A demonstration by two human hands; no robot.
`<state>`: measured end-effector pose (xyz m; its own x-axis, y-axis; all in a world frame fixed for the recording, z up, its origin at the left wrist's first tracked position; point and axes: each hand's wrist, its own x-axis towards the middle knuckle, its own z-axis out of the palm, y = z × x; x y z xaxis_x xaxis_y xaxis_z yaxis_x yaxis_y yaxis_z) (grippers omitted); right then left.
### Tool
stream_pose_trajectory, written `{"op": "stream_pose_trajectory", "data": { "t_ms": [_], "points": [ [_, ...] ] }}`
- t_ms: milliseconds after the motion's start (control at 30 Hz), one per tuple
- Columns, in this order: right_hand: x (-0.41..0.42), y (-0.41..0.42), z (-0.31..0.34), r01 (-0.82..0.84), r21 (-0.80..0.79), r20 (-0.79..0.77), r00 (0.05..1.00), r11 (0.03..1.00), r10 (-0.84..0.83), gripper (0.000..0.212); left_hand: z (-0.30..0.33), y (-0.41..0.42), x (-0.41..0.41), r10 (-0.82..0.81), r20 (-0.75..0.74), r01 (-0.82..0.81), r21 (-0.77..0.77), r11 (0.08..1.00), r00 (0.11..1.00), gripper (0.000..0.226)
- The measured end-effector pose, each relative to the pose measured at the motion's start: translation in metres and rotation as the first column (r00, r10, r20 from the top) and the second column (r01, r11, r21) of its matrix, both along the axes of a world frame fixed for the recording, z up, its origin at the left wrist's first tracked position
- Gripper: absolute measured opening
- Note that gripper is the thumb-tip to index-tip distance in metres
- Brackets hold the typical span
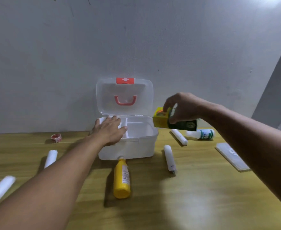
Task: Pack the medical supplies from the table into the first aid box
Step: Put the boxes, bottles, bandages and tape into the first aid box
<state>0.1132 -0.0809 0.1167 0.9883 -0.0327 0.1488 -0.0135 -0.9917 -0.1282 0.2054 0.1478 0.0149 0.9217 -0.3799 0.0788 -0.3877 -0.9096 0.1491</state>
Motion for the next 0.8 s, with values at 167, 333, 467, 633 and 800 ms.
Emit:
{"op": "stream_pose_trajectory", "data": {
  "t_ms": [167,333,467,633,800],
  "points": [
    [0.033,0.050,-0.012,-0.160,-0.131,-0.049,0.987,0.978,0.154,0.045,0.001,0.001,-0.001,-0.010,0.007,0.010,0.023,1.000,1.000,0.065],
    [0.047,0.056,-0.026,-0.200,-0.220,-0.131,0.976,0.955,0.174,0.043,0.000,0.001,-0.002,0.000,-0.013,0.001,0.025,1.000,1.000,0.067],
    [0.047,0.052,-0.023,-0.183,-0.256,-0.205,0.970,0.949,0.132,0.055,-0.001,0.000,0.000,0.002,-0.014,-0.002,0.019,1.000,1.000,0.067],
    [0.061,0.058,-0.035,-0.147,-0.204,-0.176,0.978,0.968,0.112,0.065,-0.002,0.000,0.000,-0.009,-0.019,0.009,0.024,1.000,1.000,0.067],
    [0.081,0.072,-0.066,-0.199,-0.122,-0.179,0.968,0.972,0.176,0.062,-0.002,-0.001,0.001,0.000,-0.022,0.000,0.012,1.000,1.000,0.066]
  ]
}}
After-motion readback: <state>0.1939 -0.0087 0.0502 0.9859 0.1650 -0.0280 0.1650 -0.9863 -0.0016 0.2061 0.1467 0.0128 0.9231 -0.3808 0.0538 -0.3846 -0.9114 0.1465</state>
